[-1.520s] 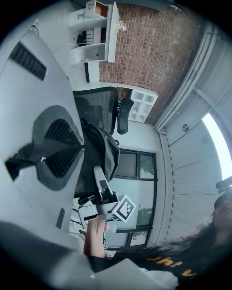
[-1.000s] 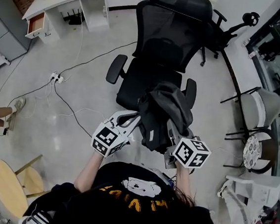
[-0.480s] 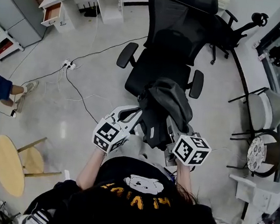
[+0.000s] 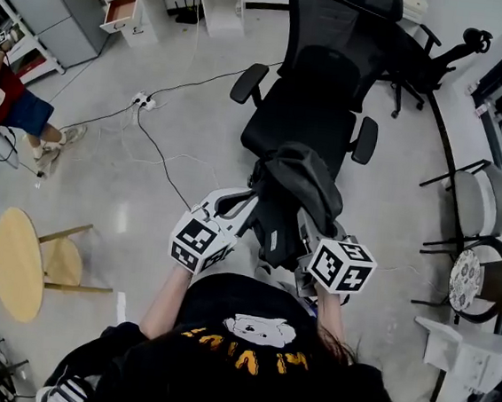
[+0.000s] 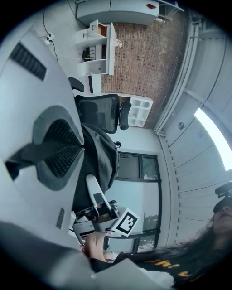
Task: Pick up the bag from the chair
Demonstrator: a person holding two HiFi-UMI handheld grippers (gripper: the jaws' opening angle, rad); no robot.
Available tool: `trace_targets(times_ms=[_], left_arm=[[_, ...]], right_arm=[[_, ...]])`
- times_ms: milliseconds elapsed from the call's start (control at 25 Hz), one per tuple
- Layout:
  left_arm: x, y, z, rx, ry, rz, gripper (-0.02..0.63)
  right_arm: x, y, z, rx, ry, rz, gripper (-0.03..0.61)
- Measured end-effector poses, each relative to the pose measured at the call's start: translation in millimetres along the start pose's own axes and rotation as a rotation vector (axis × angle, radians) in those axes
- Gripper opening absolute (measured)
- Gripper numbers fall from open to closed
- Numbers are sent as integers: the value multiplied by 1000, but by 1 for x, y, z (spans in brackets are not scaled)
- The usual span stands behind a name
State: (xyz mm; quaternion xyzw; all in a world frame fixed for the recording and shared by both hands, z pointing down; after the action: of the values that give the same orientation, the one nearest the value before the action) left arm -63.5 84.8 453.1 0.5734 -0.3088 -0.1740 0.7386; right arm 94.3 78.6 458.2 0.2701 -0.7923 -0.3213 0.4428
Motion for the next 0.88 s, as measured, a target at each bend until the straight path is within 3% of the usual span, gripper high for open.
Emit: trace_targets(times_ms=[360, 880], left_arm=[[-31, 8, -21, 5, -39, -14, 27], [-33, 6, -29, 25, -30, -18, 27]], right_arm=[[-19, 26, 16, -23, -18, 20, 46], [-25, 34, 14, -21, -1, 26, 46]])
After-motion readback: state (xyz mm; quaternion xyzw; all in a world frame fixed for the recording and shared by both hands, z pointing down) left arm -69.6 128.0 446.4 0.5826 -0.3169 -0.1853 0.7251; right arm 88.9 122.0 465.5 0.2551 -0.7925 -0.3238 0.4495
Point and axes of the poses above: the fingertips, and each gripper's own axes: x forward along the fingers, z to its left, y out of its underside, the point moved 4 cm from there along -x, backward along the fingers, and after that the axes turned 8 degrees about y, right-handed, at the moved point
